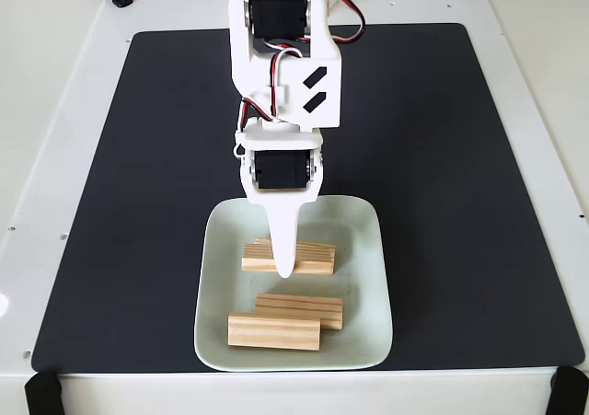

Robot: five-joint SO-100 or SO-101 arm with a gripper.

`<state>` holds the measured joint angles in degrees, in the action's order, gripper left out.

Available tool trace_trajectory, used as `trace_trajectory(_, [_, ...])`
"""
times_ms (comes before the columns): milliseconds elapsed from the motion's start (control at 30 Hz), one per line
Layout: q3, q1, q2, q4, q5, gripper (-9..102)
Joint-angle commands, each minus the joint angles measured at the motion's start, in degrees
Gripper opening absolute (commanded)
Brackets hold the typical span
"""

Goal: Pick up the wooden block and place them on the plate.

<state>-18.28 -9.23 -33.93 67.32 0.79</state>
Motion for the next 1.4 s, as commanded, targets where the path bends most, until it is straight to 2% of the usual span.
trace_trajectory(0, [2.55,0.35,-1.32,-0.62,0.53,0])
trace_trajectory(233, [2.37,0.7,-2.2,-0.62,0.62,4])
trace_trajectory(467, [1.49,0.62,-3.87,-0.44,0.26,40])
trace_trajectory(567, [1.49,0.35,-4.13,0.18,-0.18,45])
trace_trajectory(767, [1.41,-0.09,-4.75,0.18,-0.18,36])
trace_trajectory(867, [-0.35,-0.09,-5.01,-0.44,-0.18,23])
trace_trajectory(1000, [-3.34,-0.09,-7.65,-0.62,0.62,-2])
trace_trajectory(1067, [-5.1,-0.09,-8.7,-0.62,0.62,2])
trace_trajectory(1367, [-6.33,-0.09,-9.93,-0.7,0.62,0])
